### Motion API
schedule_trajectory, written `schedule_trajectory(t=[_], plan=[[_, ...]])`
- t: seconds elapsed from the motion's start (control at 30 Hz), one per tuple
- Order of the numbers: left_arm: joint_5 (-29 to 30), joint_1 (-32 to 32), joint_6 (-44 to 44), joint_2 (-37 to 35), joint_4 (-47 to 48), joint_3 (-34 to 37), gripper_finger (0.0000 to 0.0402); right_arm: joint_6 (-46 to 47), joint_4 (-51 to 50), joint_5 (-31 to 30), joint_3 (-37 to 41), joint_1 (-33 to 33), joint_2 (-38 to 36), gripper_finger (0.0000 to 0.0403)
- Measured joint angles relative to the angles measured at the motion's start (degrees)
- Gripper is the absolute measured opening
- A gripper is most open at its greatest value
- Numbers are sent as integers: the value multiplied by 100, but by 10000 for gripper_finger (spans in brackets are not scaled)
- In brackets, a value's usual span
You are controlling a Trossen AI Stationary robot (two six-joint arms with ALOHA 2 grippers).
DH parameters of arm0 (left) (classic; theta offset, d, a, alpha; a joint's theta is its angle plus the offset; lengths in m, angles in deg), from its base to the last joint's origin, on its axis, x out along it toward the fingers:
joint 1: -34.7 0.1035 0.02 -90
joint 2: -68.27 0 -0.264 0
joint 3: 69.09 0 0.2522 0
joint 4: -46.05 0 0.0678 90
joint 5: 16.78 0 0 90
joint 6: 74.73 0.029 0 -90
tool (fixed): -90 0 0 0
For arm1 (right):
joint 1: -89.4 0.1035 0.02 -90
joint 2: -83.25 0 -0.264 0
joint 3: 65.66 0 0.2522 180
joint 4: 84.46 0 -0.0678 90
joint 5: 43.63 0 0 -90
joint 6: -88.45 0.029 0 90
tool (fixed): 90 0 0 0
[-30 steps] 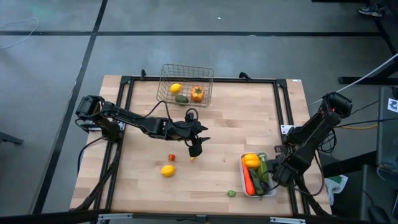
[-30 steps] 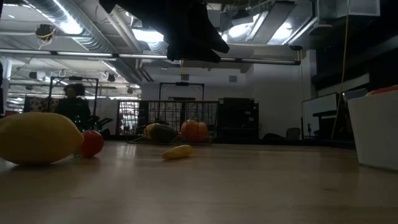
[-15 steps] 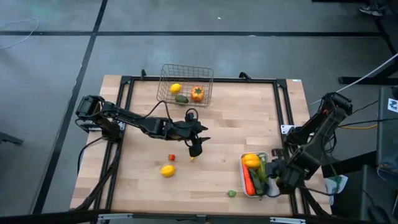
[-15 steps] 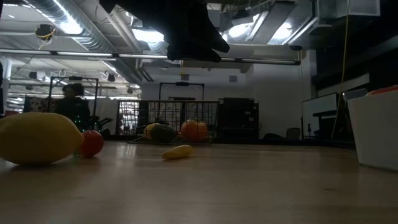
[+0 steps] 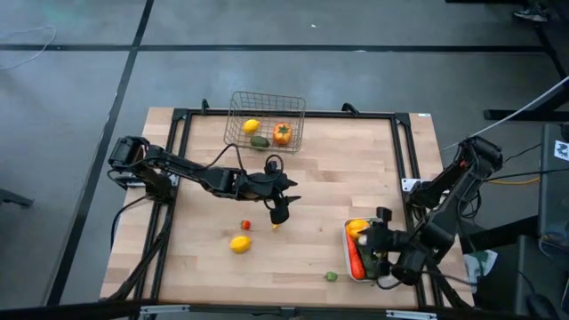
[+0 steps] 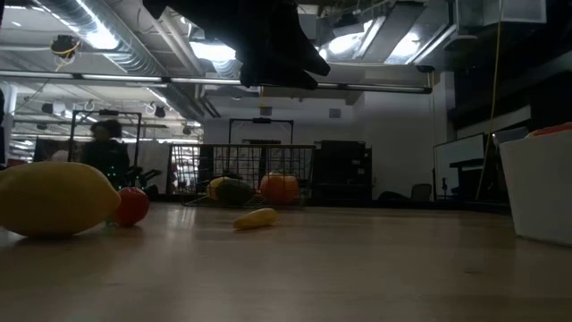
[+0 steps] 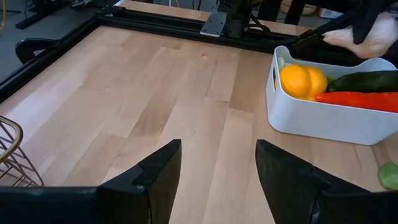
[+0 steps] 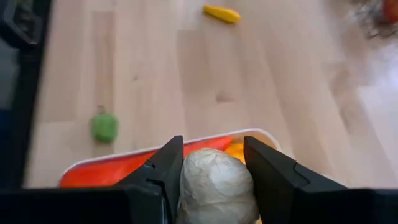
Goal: Sort produce into baskets
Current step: Put the garlic into the white bin
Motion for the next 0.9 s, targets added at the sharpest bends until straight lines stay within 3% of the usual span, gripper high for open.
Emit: schedule_trajectory(t=[0.3,0.9], plan=[[0,0,0,0,2,0,202,2,168,-46,7,-147,551,149],[-2,-1,0,-1,0,0,203,17,488,311,7,-173,779,149]])
